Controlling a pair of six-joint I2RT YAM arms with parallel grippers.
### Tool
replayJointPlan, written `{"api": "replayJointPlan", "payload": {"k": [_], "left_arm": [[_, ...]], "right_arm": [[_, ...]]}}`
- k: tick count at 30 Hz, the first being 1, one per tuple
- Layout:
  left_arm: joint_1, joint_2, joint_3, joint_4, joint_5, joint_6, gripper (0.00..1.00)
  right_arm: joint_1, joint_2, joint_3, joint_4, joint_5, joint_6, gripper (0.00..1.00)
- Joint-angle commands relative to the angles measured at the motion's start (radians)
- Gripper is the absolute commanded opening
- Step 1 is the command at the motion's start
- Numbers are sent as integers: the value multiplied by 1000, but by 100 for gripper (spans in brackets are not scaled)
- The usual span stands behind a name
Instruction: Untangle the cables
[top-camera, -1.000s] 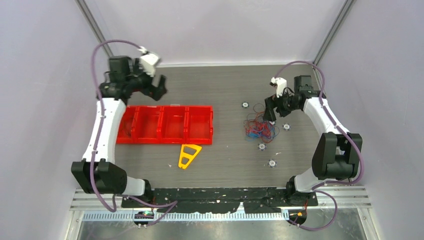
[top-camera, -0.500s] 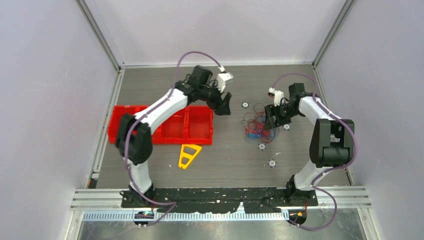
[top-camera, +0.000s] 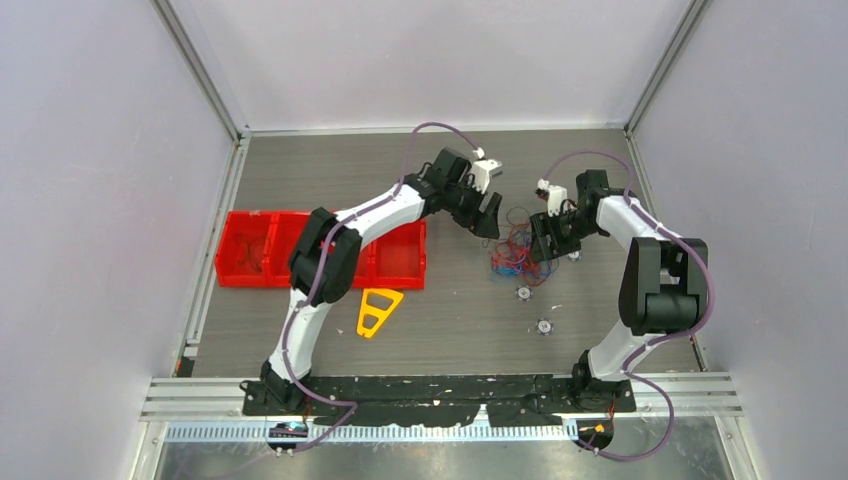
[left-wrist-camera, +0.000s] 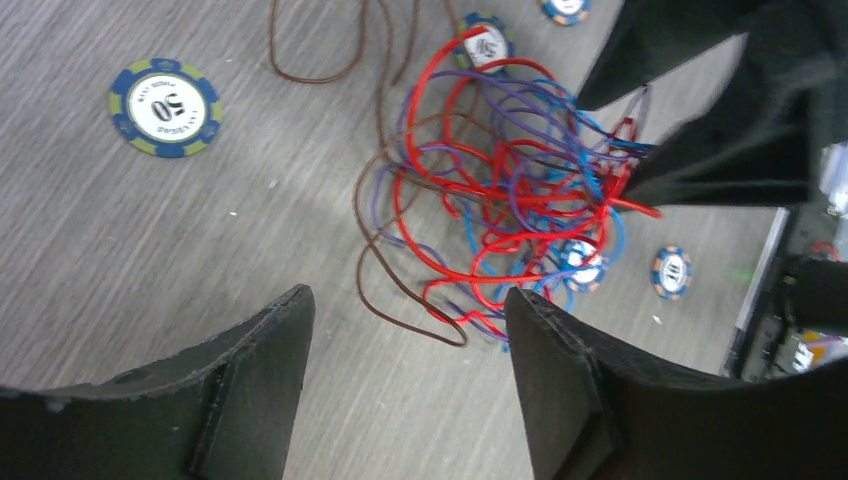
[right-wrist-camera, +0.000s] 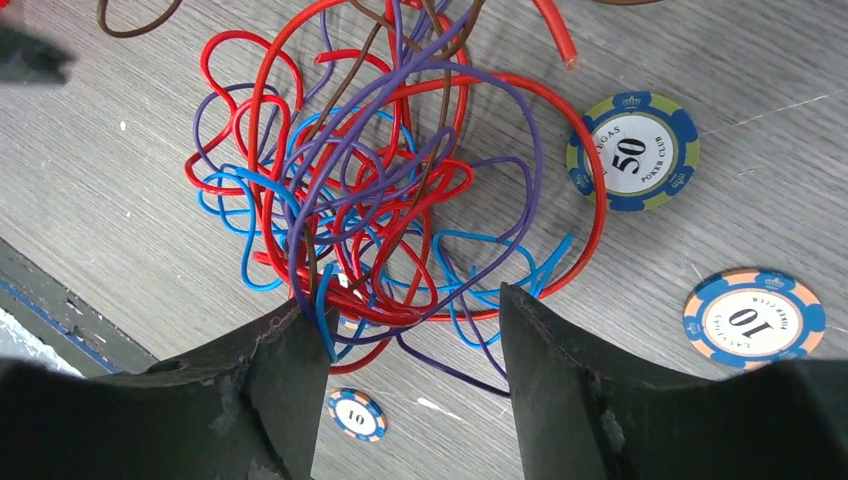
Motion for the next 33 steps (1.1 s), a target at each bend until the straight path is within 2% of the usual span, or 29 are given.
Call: {"api": "replayJointPlan", "payload": {"k": [1, 3, 5, 9, 12, 14, 17, 21, 23, 24, 25, 26, 28, 30, 31, 33], "left_arm": [[-10, 50, 65, 1, -121, -66, 65], [-10, 72, 96, -47, -147, -57, 50], [-11, 78, 107, -68, -143, -55, 36], [-10, 72, 90, -63, -85, -60, 30], [-10, 59, 86, -53, -79, -64, 8], [-9, 30, 72, -35, -79, -62, 0], [-9, -31, 38, -3, -66, -57, 0], [-4, -99, -27, 28, -83, -66, 0], [-2, -124, -71, 46, -106, -61, 0], [-2, -128, -89, 48, -117, -53, 0], [-2, -127, -99, 46, -122, -44, 0], [-1, -118, -101, 39, -126, -39, 0], [-1, -93, -91, 20, -131, -43, 0], [-2, -66, -87, 18, -144, -43, 0], [-2, -56, -87, 26, -145, -37, 3], [-4, -37, -79, 25, -150, -28, 16]], "right_arm": [[5, -33, 13, 9, -10, 36, 71], [5, -45, 43, -25, -18, 50, 80], [5, -74, 73, -58, -32, 69, 85], [15, -129, 85, -54, -52, 115, 91], [41, -101, 73, -3, -31, 146, 92], [82, -73, 67, 39, -17, 177, 93], [116, -30, 56, 102, 46, 208, 92], [134, 38, 64, 142, 154, 218, 78], [134, 52, 69, 142, 166, 222, 68], [135, 54, 69, 144, 165, 224, 59], [134, 53, 67, 147, 152, 228, 55], [134, 53, 66, 147, 146, 234, 46], [134, 52, 64, 149, 131, 238, 34], [133, 52, 58, 148, 117, 239, 28], [134, 51, 55, 147, 114, 238, 27], [135, 51, 53, 143, 108, 235, 26]]}}
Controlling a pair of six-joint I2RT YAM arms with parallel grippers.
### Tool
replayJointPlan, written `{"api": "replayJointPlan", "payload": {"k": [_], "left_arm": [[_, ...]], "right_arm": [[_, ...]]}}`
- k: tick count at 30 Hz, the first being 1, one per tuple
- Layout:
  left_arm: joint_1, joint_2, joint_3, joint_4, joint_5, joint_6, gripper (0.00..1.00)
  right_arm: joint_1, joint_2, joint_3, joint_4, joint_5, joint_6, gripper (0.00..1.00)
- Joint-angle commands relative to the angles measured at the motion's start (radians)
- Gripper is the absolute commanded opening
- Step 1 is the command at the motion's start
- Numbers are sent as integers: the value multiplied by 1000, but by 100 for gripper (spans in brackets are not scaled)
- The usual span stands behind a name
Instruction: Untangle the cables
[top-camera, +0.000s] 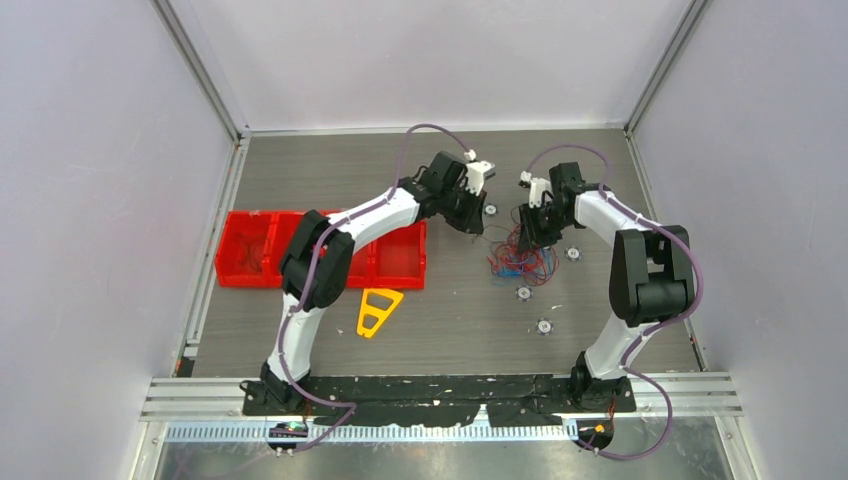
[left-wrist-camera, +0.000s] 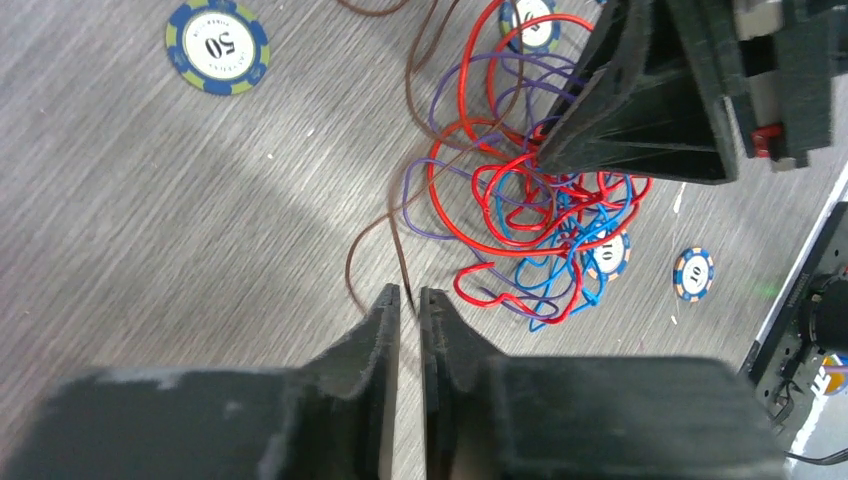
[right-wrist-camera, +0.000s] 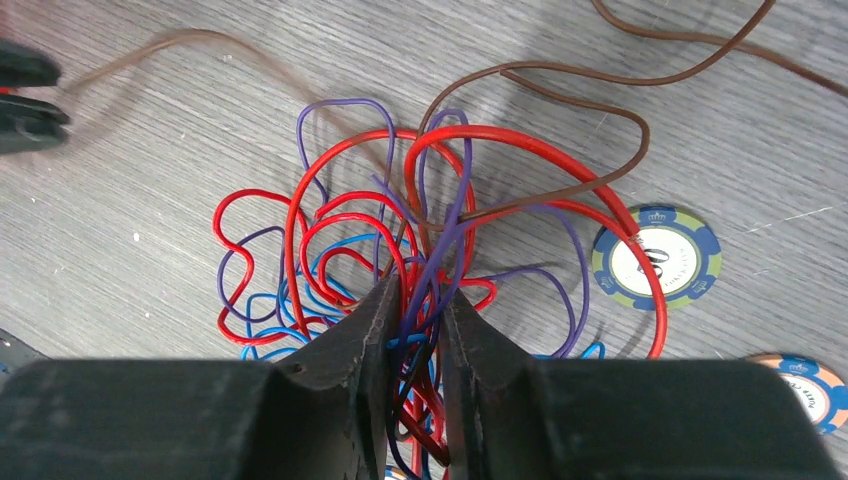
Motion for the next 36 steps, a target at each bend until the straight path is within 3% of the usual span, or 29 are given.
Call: {"api": "replayJointPlan", "payload": {"k": [1, 3, 8, 14, 16, 19, 20, 22, 23, 29, 36], "left_arm": [[3, 38, 8, 27, -23, 31, 25], [3, 46, 12, 26, -24, 33, 45], [3, 68, 12, 24, -31, 25, 66], [-14, 91, 29, 22, -49, 31, 68], [-15, 95, 37, 18, -67, 29, 64], [-25, 106, 84, -58, -86, 33, 44], [-28, 113, 104, -94, -89, 43, 35], [-26, 121, 163, -179, -58, 39, 3], [-19, 103, 169, -200, -39, 39, 0], [102, -221, 131, -203, 16, 30, 0], [308, -383, 327, -355, 89, 19, 0]], "right_arm": [[-1, -18, 1, 20, -18, 4, 25], [-1, -17, 1, 20, -21, 3, 25], [-1, -8, 13, 19, -22, 7, 24], [-1, 5, 28, 13, -18, 8, 24], [-1, 6, 27, 13, -16, 8, 24], [0, 4, 26, 11, -12, 8, 24], [-1, 4, 26, 11, -11, 7, 24], [0, 3, 28, 9, -3, 1, 24], [-2, 2, 28, 7, 8, -7, 24], [-3, 17, 20, 5, 93, -76, 24], [-14, 41, 17, 5, 140, -140, 24]]}}
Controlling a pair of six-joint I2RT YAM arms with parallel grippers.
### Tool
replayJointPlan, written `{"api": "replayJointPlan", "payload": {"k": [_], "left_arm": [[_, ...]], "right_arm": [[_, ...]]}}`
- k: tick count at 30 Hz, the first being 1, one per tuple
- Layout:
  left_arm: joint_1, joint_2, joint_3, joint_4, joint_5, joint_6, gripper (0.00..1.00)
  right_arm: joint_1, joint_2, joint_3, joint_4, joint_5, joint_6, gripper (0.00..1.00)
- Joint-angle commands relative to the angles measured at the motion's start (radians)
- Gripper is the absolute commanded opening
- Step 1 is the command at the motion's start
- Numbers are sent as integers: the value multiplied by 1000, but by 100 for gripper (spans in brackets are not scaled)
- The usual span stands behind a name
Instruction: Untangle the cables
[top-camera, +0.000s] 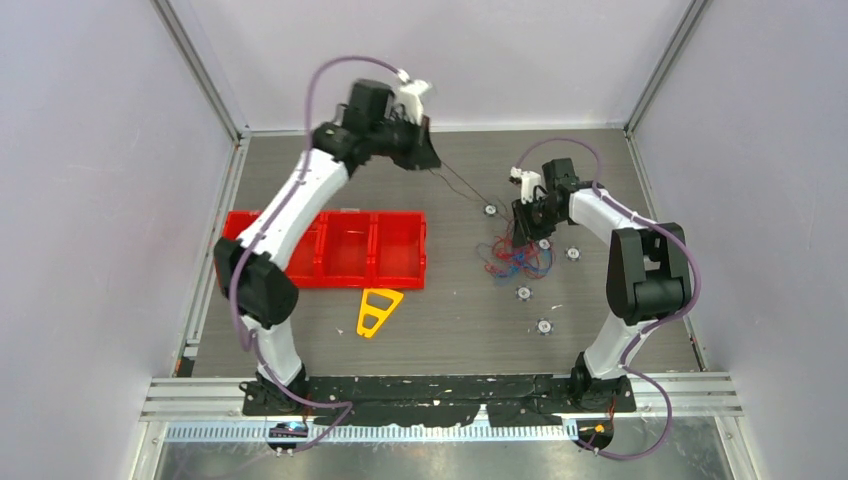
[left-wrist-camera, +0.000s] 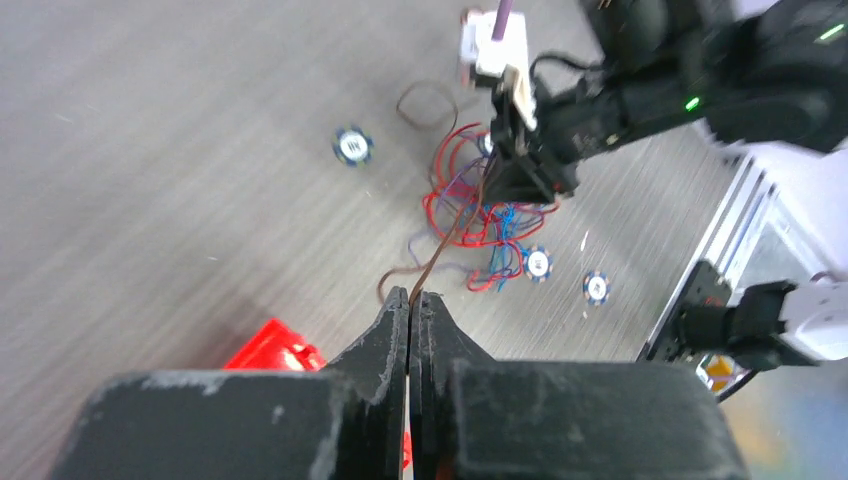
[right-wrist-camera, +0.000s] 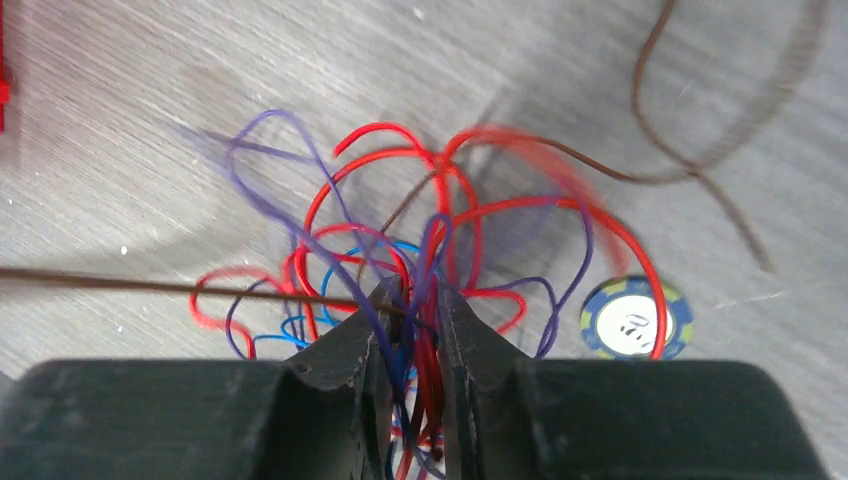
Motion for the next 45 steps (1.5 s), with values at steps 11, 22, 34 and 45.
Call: {"api": "replayJointPlan", "payload": {"k": [11, 22, 34, 45], "left_arm": [[326, -371, 215, -69, -16, 84, 0], [675, -531, 158, -63, 91, 22, 0], [886, -552, 255, -19, 28, -27, 0], [958, -527, 425, 16, -117, -40, 0]], "right_arm": [[-66, 50, 17, -33, 143, -120, 26], [-83, 78, 51, -67, 114, -160, 50], [-86, 88, 55, -78, 113, -186, 62], [-119, 83, 53, -80, 130, -202, 79]]}}
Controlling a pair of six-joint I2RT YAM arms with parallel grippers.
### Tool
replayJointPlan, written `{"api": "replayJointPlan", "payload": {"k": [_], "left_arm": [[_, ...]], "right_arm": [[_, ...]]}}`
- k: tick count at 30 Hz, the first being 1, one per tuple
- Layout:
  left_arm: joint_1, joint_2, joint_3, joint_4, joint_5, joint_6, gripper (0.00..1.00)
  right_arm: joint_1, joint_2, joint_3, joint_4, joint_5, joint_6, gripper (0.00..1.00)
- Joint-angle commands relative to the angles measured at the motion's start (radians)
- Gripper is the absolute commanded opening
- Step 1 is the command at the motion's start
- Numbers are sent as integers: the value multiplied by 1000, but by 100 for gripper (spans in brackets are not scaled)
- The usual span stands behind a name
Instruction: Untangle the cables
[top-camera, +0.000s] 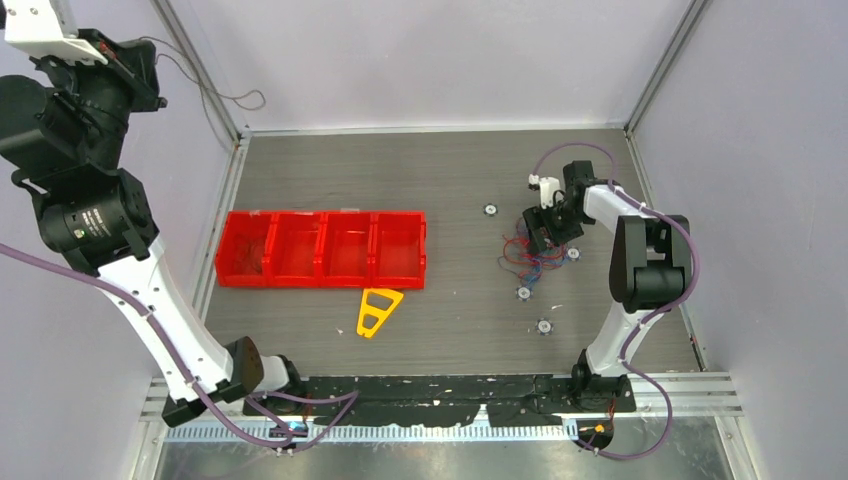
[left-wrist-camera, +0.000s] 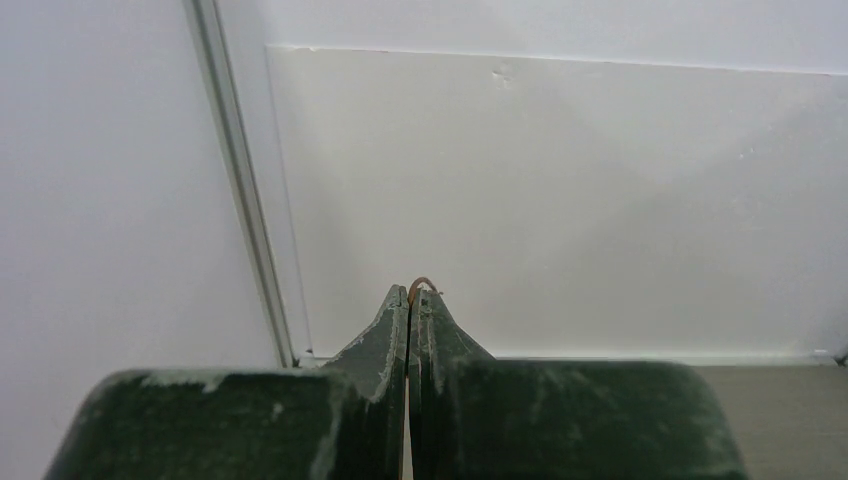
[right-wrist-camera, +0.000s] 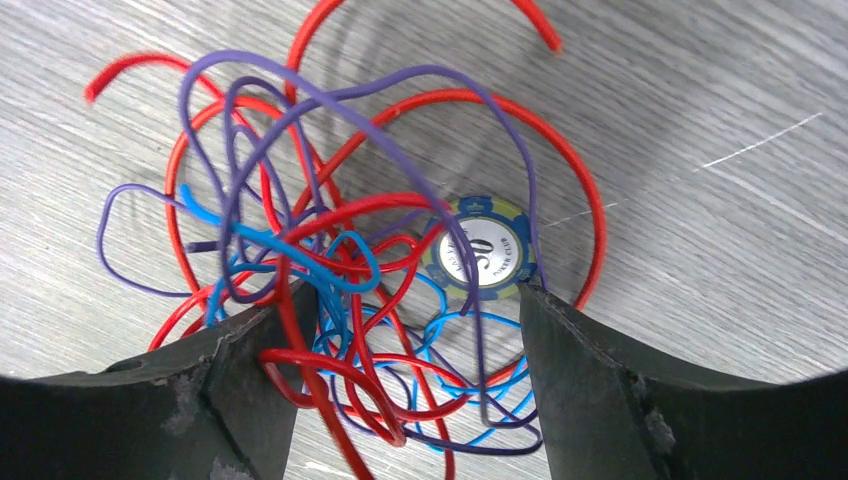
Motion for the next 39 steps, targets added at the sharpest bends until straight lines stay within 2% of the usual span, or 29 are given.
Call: {"api": "replayJointPlan", "payload": {"k": [1, 7, 10, 14, 21, 29, 34, 39], "left_arm": [[10, -11, 28, 56, -79, -4, 0], [24, -88, -81, 46, -251, 95, 0], [74, -104, -127, 32, -279, 103, 0], [115, -98, -146, 15, -239, 94, 0], [121, -98, -245, 37, -182, 92, 0], [121, -101, -470, 136, -90, 104, 0], [121, -99, -555, 74, -71, 145, 0], [121, -207, -780, 31, -42, 266, 0]], "right_arm": [[-17, 16, 10, -19, 29, -21, 79], [-17, 18, 10, -21, 11, -15, 79], [-17, 19, 11, -20, 0, -7, 78], [-17, 15, 13, -20, -4, -6, 79], [-17, 13, 10, -20, -9, -3, 78], [-17, 4, -13, -12, -14, 3, 78], [-17, -3, -20, -10, -11, 8, 78], [-22, -7, -24, -6, -12, 24, 78]]}}
